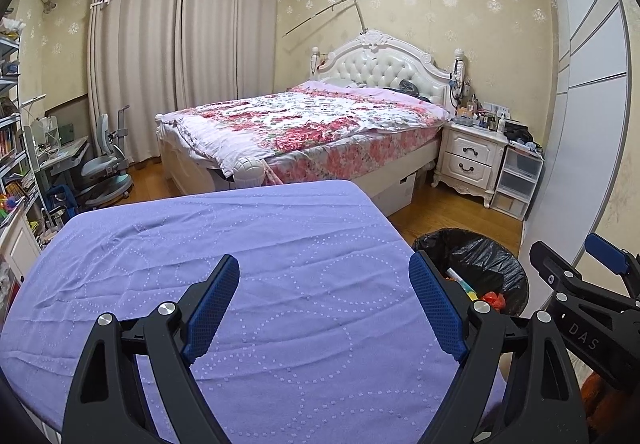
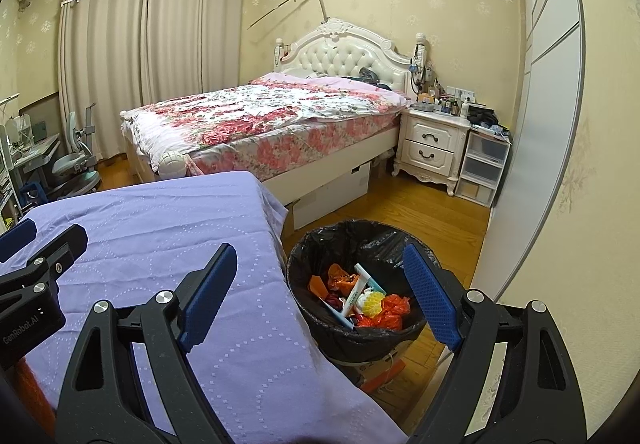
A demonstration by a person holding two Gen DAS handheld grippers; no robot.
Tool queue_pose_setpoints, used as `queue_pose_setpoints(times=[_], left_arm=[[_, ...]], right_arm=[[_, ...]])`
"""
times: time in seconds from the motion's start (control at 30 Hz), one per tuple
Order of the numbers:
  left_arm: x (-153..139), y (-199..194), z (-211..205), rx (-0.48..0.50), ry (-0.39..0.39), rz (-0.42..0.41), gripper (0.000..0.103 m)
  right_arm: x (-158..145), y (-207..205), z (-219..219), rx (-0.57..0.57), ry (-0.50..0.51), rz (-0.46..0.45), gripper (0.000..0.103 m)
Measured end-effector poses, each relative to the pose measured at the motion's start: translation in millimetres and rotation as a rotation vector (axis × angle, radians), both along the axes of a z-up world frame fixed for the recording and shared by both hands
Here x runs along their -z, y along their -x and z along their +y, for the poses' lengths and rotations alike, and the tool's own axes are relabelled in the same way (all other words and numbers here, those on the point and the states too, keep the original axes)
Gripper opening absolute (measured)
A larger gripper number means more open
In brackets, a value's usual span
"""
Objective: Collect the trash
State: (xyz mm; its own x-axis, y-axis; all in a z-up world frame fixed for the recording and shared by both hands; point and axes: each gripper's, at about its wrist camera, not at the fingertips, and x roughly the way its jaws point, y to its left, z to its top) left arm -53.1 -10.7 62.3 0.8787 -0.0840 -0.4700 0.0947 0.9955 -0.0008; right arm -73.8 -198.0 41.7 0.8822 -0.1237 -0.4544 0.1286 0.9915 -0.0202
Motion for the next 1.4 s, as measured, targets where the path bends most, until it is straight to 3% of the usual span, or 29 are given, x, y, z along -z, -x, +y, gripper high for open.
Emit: queue_pose_setpoints(times=[1.1,1.4], left_arm=[[15,-1,-1,0.013,-0.001,-0.013,0.084],[23,-10,12,-0.035,-0.028,-0.008,0.085]], right_arm=[[2,1,-1,-0.003,0.000,0.003,0.083],[10,-9,13,-0.041,-0.001,0.032,0.083]])
